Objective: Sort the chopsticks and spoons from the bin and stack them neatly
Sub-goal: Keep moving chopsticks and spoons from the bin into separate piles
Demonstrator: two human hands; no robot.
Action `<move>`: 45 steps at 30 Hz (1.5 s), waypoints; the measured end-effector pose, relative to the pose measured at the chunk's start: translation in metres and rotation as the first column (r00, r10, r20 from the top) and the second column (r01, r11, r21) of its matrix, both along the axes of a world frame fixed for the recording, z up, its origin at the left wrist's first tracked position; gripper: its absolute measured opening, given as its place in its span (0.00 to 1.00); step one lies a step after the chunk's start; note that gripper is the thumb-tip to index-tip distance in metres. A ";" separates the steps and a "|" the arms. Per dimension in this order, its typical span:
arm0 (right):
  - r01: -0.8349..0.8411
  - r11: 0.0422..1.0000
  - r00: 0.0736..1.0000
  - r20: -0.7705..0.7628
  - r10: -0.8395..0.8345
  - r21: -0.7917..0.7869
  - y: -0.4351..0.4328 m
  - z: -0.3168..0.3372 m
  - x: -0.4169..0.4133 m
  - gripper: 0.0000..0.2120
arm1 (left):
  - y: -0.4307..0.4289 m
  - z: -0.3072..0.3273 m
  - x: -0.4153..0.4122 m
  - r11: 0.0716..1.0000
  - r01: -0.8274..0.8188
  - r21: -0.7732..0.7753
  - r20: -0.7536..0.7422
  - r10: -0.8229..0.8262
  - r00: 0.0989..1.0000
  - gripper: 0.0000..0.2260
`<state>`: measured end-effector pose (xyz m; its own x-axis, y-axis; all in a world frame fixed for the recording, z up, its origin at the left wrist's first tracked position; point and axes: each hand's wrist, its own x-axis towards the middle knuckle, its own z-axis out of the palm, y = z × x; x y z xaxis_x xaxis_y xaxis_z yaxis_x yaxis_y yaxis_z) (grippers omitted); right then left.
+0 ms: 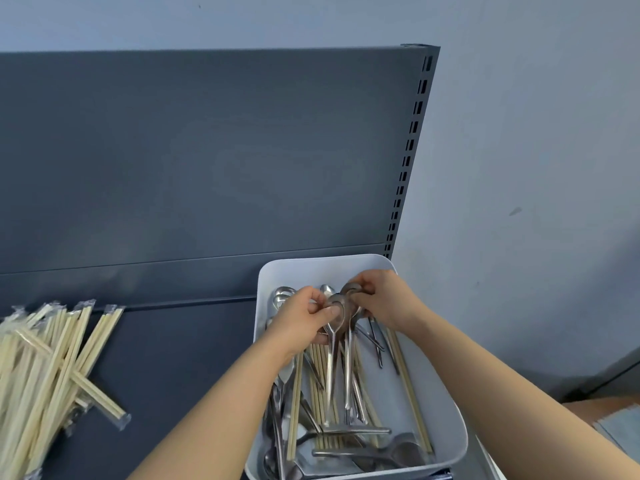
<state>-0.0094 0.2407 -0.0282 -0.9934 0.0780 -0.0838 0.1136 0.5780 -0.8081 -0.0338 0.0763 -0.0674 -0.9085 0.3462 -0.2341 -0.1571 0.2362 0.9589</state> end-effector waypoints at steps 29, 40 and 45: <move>-0.425 0.871 0.899 0.001 0.439 -0.248 -0.410 0.068 0.011 0.14 | -0.388 0.075 0.085 0.598 -0.784 0.166 -0.260 0.793 0.550 0.07; -0.439 0.866 0.877 0.093 0.471 -0.238 -0.624 0.043 0.025 0.09 | -0.614 0.054 0.121 0.470 -0.883 -0.021 -0.240 0.855 0.460 0.09; -0.432 0.892 0.887 0.117 0.446 -0.133 -0.670 0.023 -0.005 0.08 | -0.674 0.038 0.093 0.439 -0.891 -0.111 -0.261 0.853 0.453 0.11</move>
<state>-0.0142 -0.4293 -0.0055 -0.9012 -0.3796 -0.2092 -0.0163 0.5121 -0.8588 0.0596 -0.5976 -0.0295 -0.7245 -0.6888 -0.0263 -0.2627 0.2406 0.9344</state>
